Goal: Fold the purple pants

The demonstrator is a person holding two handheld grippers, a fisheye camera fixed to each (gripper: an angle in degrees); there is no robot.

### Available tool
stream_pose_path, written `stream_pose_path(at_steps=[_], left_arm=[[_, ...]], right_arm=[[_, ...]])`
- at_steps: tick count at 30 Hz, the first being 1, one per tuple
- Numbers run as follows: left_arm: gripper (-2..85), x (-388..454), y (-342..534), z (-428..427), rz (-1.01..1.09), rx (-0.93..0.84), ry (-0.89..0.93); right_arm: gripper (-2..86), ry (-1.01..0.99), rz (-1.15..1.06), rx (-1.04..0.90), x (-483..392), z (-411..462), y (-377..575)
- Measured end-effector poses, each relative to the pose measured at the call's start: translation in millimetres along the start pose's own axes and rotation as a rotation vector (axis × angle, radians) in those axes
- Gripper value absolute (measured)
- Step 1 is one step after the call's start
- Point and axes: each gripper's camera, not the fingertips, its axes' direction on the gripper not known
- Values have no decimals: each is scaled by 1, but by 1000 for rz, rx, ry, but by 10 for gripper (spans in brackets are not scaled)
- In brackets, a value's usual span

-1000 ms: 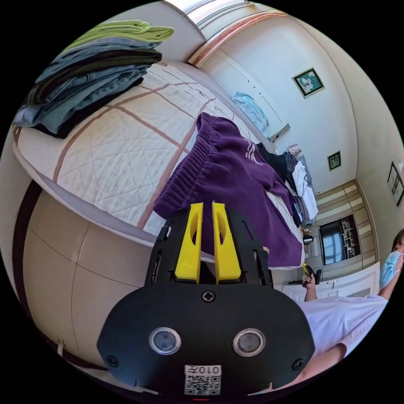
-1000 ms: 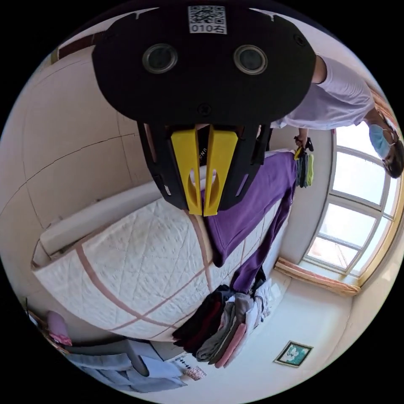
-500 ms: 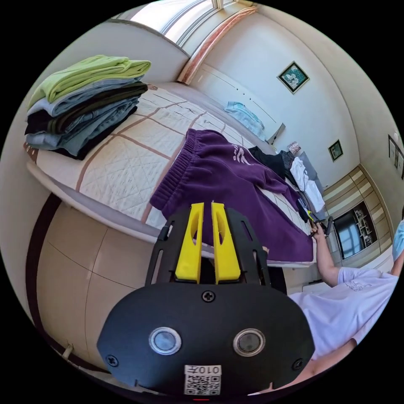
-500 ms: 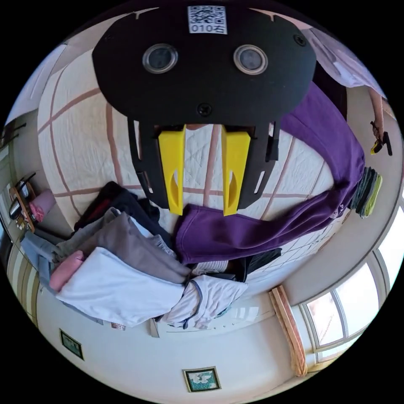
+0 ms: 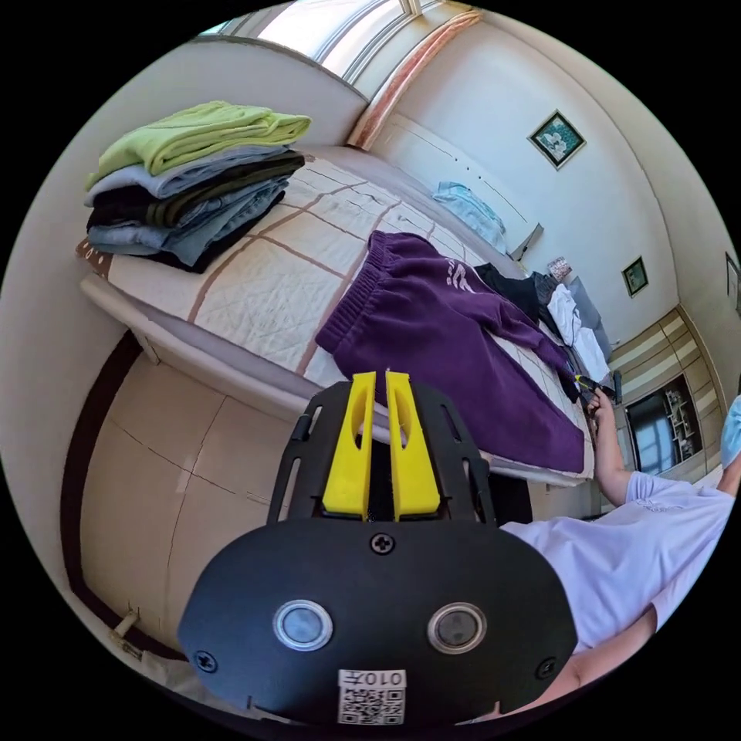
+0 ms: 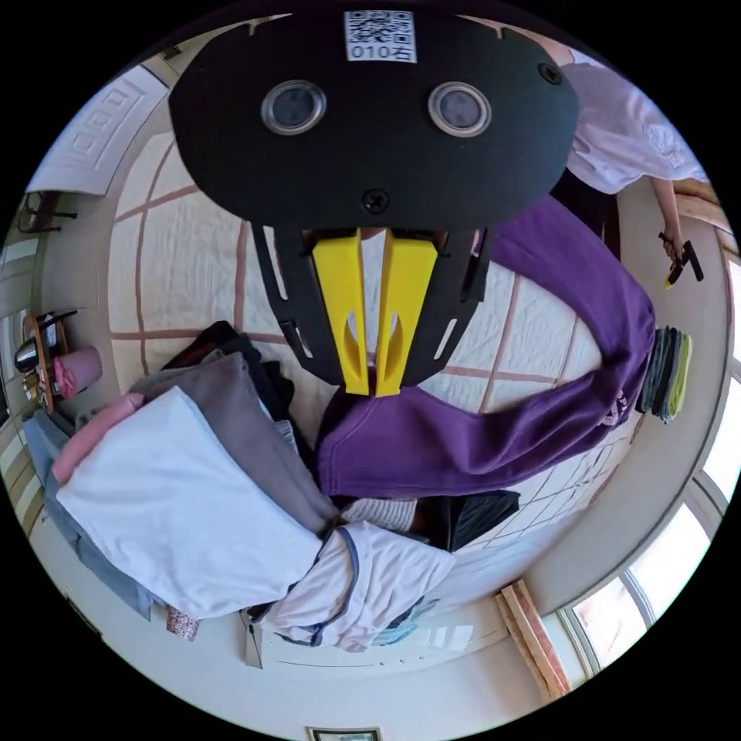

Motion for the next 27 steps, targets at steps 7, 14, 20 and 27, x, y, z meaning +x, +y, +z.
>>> stream_pose_path(at_steps=[7,14,20,27], left_arm=[[26,48,-30,50,164,-64,156],[61,108,-63,76,357,-135,69],[103,90,-92,63,273,-81,-93],[160,5,-78,26,-7,17,-211]], right_arm=[[42,-4,-9,-245,74,29,29],[39,-22,63,-149,83,53,72],[47,134,127,123,75,-8,118],[61,6,-52,367,-18,-32,183]])
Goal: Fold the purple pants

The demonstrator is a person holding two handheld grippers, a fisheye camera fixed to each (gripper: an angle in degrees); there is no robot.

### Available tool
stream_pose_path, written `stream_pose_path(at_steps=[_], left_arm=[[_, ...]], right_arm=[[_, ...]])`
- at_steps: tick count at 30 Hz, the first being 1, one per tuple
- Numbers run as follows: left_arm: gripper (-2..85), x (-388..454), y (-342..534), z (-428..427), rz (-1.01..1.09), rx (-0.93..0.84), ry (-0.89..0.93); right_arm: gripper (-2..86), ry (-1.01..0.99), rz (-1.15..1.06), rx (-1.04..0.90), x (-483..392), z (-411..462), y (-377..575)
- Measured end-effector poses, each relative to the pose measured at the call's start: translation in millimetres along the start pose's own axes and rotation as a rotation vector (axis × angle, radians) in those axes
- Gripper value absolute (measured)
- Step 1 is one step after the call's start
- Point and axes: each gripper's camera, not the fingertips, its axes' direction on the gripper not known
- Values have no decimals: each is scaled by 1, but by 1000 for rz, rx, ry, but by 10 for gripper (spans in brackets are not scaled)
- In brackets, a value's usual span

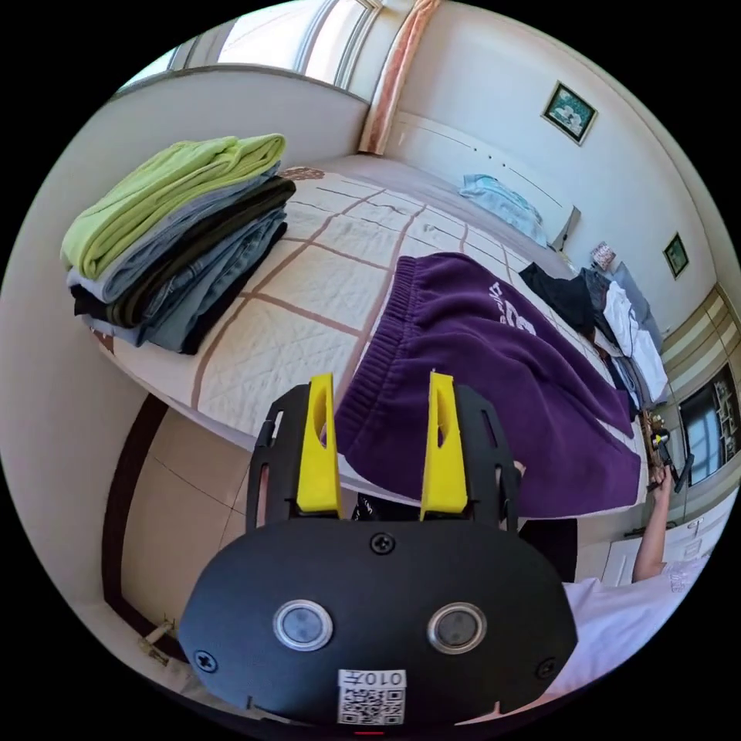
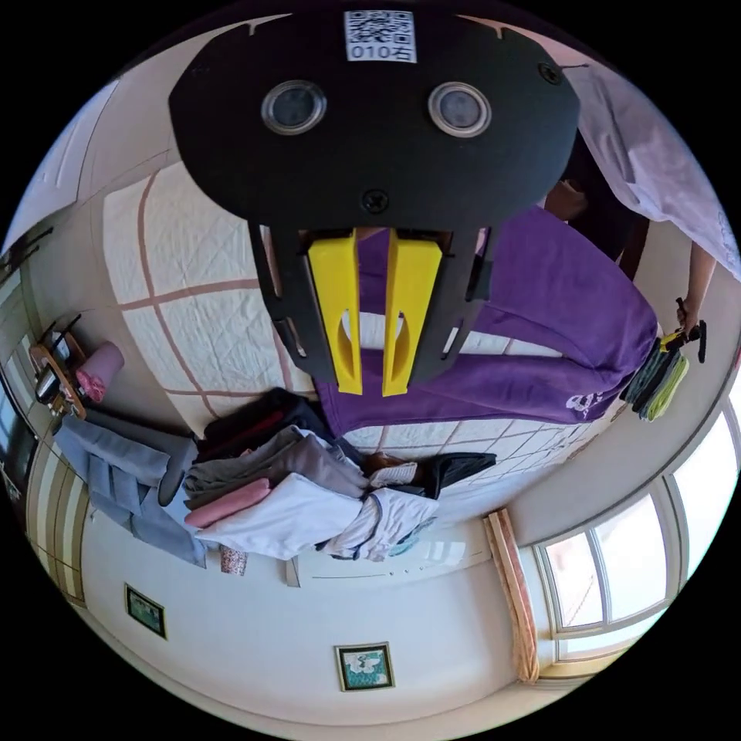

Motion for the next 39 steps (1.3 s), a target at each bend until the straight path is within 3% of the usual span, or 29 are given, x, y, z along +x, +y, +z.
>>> stream_pose_path(at_steps=[7,12,16,22,28,31,33,34,38,39], left_arm=[[186,-34,15,31,-59,-49,210],[170,-51,19,41,-130,-89,191],[150,-62,20,41,-169,-21,307],[76,-40,9,17,-73,-31,183],[41,-33,3,-43,-9,150,293],[41,-51,-8,-9,-45,56,231],[47,-68,-8,34,-120,-90,318],[54,-70,-4,42,-152,-126,287],[75,-15,4,-17,-103,60,-63],[78,0,1,-24,-59,93,-82]], right_arm=[[60,-228,-110,-42,-90,34,-12],[52,-352,-96,-81,-139,48,-13],[48,-372,-111,-118,-162,43,1],[35,-375,-75,-199,-158,34,8],[35,-303,-65,-216,-146,22,-11],[42,-294,-48,-215,-139,21,-21],[55,-307,-58,-206,-136,19,-32],[56,-301,-68,-208,-135,18,-36],[63,-246,-123,-187,-132,13,-67],[65,-248,-158,-207,-136,19,-80]])
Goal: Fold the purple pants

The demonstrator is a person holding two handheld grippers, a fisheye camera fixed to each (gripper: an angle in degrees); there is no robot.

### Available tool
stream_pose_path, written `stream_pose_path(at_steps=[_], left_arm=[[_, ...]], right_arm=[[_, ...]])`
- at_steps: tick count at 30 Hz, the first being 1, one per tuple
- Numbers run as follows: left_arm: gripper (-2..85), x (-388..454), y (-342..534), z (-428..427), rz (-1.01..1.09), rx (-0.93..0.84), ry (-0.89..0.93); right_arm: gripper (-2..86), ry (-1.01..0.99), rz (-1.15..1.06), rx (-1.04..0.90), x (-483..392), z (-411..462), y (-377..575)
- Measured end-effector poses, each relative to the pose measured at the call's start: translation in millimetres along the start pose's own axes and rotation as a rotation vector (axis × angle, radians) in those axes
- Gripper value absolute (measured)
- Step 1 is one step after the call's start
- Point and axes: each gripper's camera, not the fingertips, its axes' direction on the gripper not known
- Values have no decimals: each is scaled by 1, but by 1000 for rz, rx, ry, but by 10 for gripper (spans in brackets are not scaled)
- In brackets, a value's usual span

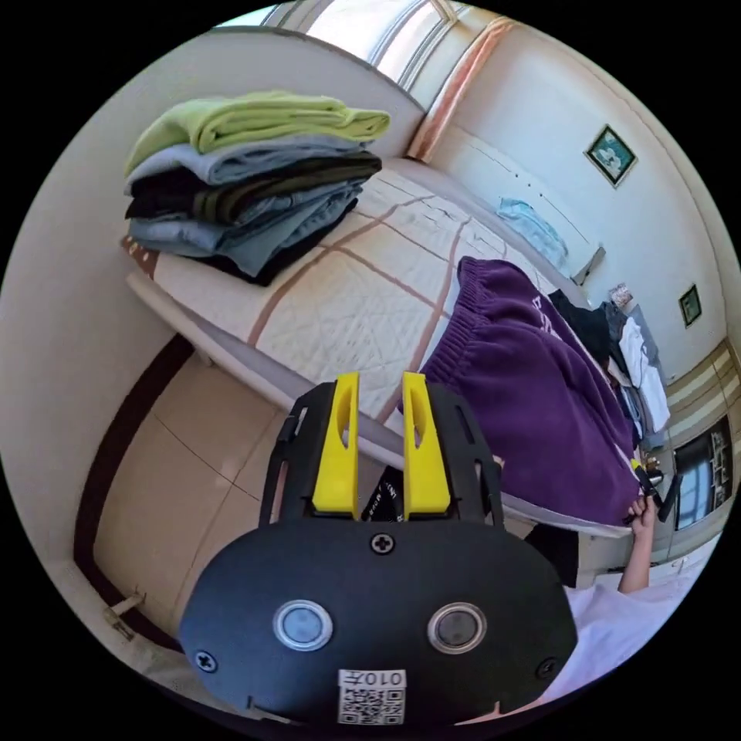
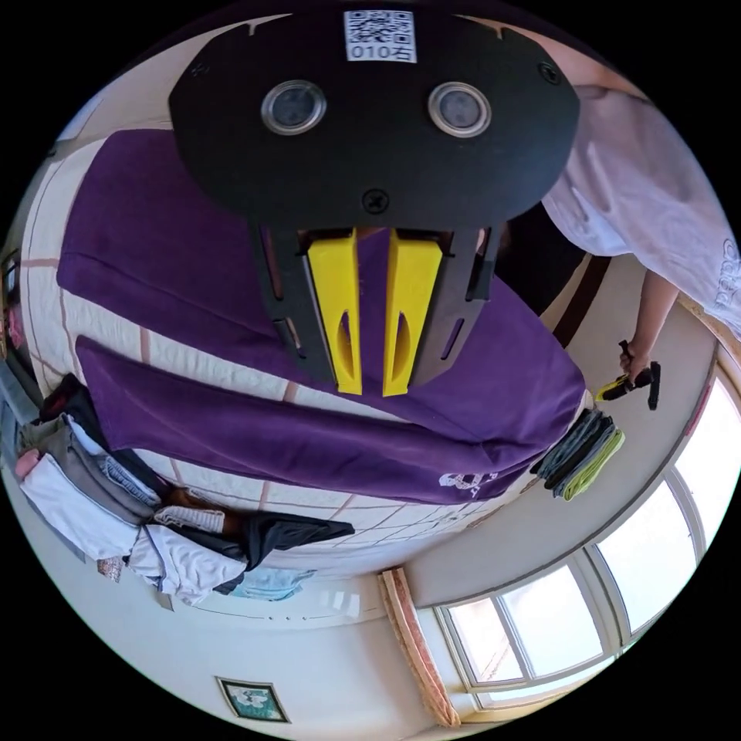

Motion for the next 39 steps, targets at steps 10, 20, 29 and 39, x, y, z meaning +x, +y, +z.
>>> stream_pose_path(at_steps=[10,20,29,39], left_arm=[[97,331,-57,86,1052,-129,160],[91,454,-105,180,1121,-388,292],[39,437,-131,191,1089,-545,422],[54,348,-83,79,790,-153,634]], right_arm=[[79,-57,-321,-156,-67,63,-133],[56,-9,-345,-319,-71,82,-184],[45,-223,-294,-304,-39,49,-188],[104,209,-332,-129,70,-11,-220]])
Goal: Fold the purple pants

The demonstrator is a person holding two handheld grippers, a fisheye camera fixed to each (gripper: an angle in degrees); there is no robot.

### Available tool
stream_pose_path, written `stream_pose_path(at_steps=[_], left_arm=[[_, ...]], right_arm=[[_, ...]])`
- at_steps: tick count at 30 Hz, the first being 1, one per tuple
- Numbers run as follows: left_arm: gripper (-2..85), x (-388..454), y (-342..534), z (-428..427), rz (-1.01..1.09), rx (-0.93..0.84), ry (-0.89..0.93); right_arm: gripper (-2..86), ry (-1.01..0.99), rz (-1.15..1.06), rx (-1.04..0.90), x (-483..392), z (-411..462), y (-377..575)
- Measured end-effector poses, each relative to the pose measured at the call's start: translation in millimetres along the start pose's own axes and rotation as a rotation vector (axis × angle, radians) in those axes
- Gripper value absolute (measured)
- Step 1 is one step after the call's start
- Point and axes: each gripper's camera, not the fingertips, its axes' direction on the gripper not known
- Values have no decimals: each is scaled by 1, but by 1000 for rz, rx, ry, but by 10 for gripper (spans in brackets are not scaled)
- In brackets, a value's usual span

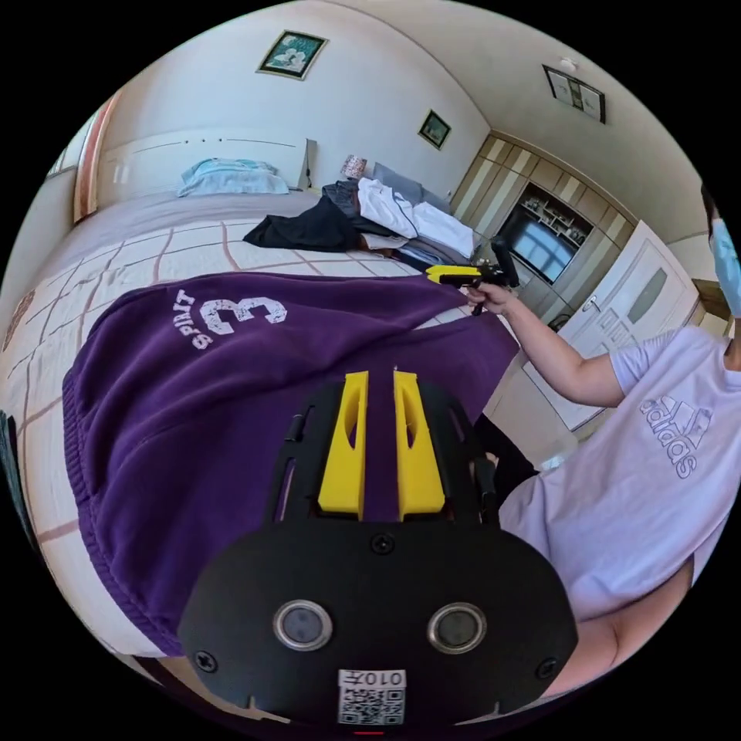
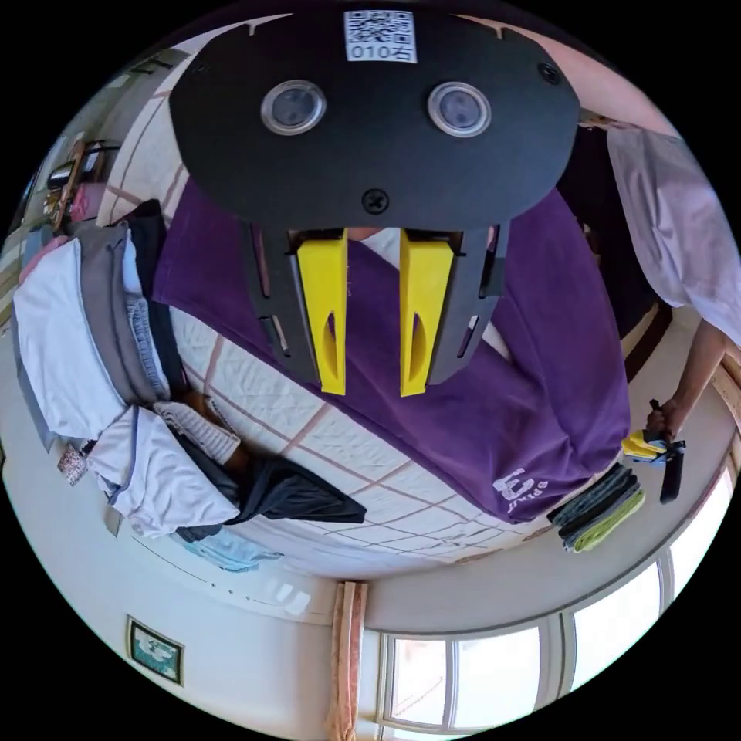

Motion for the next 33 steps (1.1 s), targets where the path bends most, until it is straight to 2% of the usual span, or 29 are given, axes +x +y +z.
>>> stream_pose_path(at_steps=[4,9,12,18,21,24,27,28,30,33], left_arm=[[56,17,46,-32,-75,-161,-184],[60,27,83,-65,-226,-165,-308],[66,32,78,-71,-242,-188,-355],[92,15,6,-57,-99,-257,-535],[110,-14,-60,-42,-28,-222,-568],[129,-47,-125,-10,40,-244,-629],[143,-83,-177,31,75,-345,-670],[147,-101,-191,49,63,-435,-676],[150,-124,-202,69,24,-521,-653],[146,-148,-196,97,-31,-607,-471]], right_arm=[[115,58,-112,-165,32,28,-32],[123,-28,-236,-345,37,72,-62],[118,-79,-216,-370,32,90,-66],[50,-104,-129,-367,9,87,-57],[36,47,-202,-320,-27,71,-45],[30,145,-184,-256,-54,49,-26],[28,205,-173,-210,-81,27,-4],[28,213,-179,-206,-87,23,1],[27,249,-203,-200,-111,10,17],[26,266,-201,-178,-131,-2,36]])
